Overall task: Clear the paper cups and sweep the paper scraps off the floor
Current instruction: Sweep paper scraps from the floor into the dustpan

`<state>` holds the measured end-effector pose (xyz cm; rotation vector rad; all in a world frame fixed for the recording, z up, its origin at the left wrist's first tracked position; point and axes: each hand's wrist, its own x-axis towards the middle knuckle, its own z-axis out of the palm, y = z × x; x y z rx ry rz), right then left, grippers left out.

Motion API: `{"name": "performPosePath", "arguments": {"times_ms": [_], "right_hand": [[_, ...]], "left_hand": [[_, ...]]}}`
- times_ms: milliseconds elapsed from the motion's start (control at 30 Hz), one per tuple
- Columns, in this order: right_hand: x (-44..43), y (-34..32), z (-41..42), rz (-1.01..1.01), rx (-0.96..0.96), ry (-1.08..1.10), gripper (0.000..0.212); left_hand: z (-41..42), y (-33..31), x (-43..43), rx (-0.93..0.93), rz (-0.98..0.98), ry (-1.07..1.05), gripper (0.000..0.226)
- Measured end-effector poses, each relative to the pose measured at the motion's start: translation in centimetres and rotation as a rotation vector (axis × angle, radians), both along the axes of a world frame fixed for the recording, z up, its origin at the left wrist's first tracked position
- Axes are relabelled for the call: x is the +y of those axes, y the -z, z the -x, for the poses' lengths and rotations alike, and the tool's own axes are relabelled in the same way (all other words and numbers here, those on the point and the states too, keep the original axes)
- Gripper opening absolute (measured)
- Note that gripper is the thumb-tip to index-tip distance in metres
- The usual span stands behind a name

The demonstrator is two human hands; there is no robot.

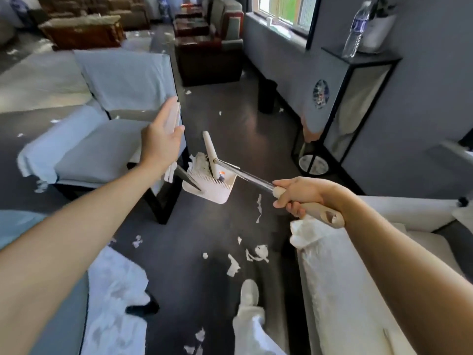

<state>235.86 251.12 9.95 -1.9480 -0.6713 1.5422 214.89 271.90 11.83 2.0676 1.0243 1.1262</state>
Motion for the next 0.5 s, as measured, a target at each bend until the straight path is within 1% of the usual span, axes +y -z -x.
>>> {"name": "performPosePath", "arguments": {"times_ms": [200, 267, 400, 500], "right_hand": [[14.2, 1.9, -9.5, 0.0, 0.039, 0.085, 0.073], [19.0, 1.4, -13.5, -0.011, 0.041, 0.097, 0.074], [28.6, -0.7, -20.7, 0.004, 0.024, 0.129, 0.074], [36.1, -2.0, -25.4, -0.002, -0.01, 0.104, 0.071]], "left_hand": [[-11.1, 1.7, 15.4, -0.038, 0.046, 0.012, 0.056], [-15.4, 0.8, 20.5, -0.062, 0.082, 0.0, 0.056], [-22.8, -0.8, 30.0, -0.072, 0.078, -0.01, 0.057], [-27.5, -1.2, 37.5, -0.079, 0.079, 0.011, 0.057]]}}
